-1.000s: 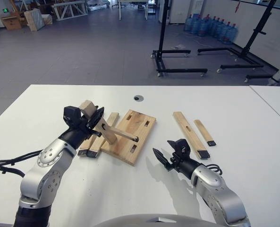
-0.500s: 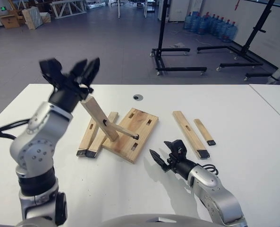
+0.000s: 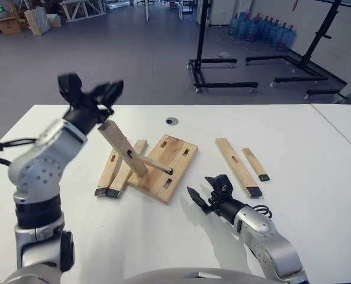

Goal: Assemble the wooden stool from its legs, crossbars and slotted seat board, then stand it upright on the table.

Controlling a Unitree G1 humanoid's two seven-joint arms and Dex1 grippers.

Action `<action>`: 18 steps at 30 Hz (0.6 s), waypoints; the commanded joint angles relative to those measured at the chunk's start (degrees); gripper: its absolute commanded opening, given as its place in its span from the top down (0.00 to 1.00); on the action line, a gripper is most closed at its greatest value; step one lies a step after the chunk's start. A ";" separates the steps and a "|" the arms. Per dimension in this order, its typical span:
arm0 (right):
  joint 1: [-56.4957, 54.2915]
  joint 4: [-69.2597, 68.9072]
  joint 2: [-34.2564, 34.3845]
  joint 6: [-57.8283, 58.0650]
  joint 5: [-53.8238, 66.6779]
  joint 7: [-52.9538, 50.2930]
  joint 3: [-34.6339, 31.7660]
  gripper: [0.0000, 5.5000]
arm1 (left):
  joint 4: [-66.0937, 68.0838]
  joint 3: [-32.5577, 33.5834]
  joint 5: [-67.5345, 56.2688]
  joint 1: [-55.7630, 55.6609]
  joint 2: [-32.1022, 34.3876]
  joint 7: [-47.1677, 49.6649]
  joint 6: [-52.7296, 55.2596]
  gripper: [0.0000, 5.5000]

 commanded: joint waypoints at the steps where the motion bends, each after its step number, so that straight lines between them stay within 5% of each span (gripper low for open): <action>1: -0.65 0.51 -0.45 -0.45 -0.40 0.34 0.12 0.26 | -1.19 -3.91 2.17 4.00 -3.40 1.00 1.45 0.53; 10: -0.33 0.64 0.10 -0.75 -0.59 -0.19 0.51 0.26 | -0.84 3.93 -10.30 -9.91 -6.58 9.08 1.27 0.53; 15: -0.89 1.06 0.71 -0.98 -0.66 -0.88 0.63 0.26 | -3.43 -2.07 -10.22 -4.73 -9.57 10.62 3.12 0.53; 18: -0.46 0.93 0.39 -1.09 -0.60 -0.68 0.70 0.26 | 0.91 1.99 -4.41 -3.83 -5.30 7.53 -0.72 0.53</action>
